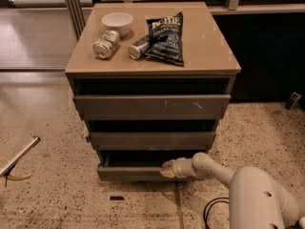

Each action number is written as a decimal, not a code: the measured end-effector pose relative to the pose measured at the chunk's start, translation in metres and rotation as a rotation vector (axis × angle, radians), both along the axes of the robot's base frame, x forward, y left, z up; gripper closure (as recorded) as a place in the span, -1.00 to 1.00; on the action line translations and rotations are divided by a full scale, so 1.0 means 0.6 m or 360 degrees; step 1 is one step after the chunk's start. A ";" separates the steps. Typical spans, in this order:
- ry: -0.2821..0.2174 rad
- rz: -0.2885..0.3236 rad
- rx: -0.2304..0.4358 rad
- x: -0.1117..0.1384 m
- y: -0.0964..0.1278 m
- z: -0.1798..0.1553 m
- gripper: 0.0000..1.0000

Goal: Open bottom drawer

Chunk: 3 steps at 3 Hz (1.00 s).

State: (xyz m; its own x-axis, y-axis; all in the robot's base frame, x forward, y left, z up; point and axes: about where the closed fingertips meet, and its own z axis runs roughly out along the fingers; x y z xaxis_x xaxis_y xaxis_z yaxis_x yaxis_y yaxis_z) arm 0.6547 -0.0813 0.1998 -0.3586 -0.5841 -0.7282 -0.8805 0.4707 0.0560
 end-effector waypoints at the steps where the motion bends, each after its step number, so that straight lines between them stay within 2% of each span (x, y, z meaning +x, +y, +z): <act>1: 0.0000 0.0000 0.0000 0.000 0.000 0.012 -0.22; 2: 0.0022 -0.0005 -0.0029 -0.018 -0.016 0.005 -0.68; 3: 0.0080 0.0014 -0.0065 -0.055 -0.026 -0.010 -1.00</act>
Offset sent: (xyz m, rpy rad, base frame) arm -0.1339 -0.0156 -0.0605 -0.0815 0.1829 0.0890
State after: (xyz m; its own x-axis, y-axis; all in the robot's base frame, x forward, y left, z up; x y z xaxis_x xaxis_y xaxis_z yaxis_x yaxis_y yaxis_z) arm 0.6219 -0.0972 0.1936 -0.3887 -0.6161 -0.6851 -0.8813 0.4655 0.0814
